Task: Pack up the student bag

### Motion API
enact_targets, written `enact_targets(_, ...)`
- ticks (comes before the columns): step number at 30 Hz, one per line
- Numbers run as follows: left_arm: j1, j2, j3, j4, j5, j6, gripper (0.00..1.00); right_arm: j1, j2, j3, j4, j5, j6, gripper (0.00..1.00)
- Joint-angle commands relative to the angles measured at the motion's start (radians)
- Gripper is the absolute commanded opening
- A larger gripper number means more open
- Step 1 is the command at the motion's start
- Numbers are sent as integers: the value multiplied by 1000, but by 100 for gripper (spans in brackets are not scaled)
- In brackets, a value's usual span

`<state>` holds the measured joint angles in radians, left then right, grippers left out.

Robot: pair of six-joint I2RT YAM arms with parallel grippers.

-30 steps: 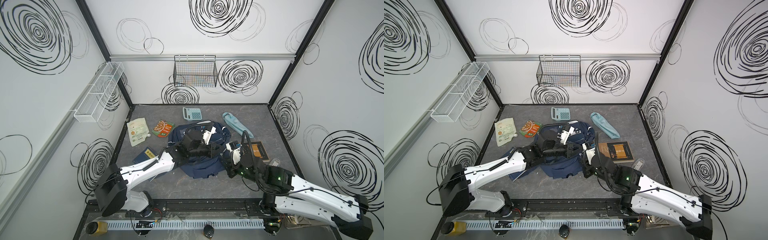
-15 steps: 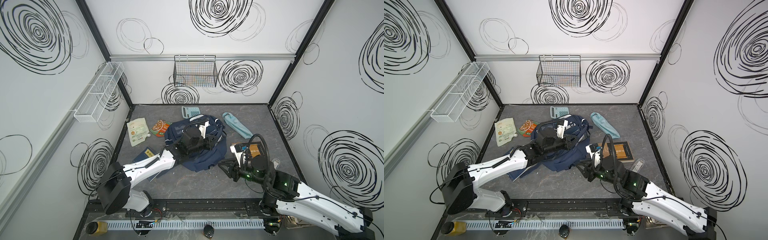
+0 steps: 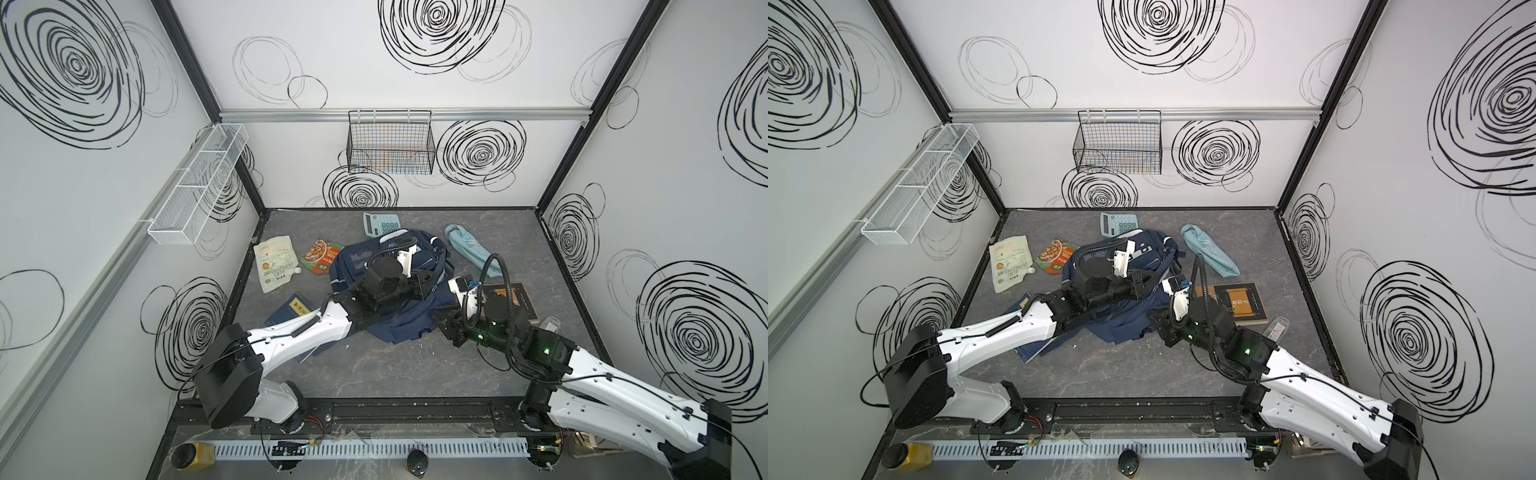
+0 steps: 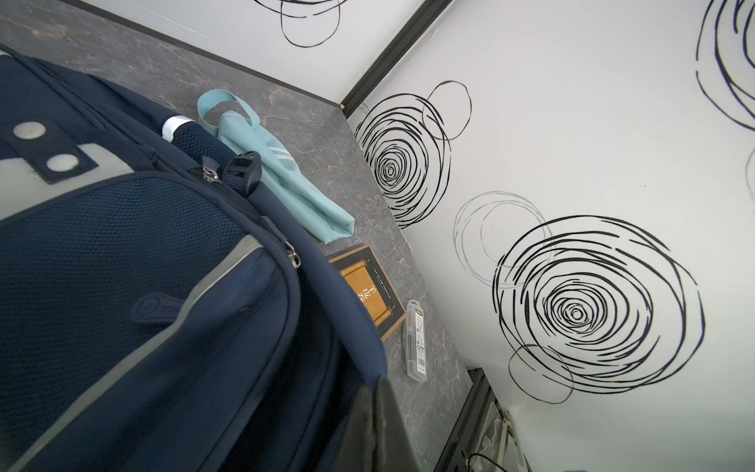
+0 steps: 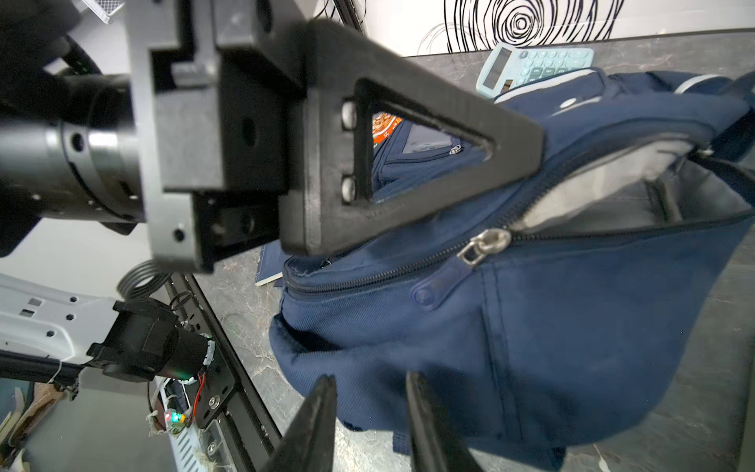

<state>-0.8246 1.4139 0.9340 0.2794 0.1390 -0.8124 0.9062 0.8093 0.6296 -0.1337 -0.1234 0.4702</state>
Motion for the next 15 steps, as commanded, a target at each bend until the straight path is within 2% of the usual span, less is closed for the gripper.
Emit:
enact_targets(1,-8,-20,9,199,10,-33,0,-34,20,20,87,4,-38,34)
enact_targets(10,-15,-24,4,218,17,-54,0,-127,80,5,134,-62,-59,36)
enact_targets(15,-17,-14,18,225,24,-59,0,-136,113,-9,165,-103,-59,43)
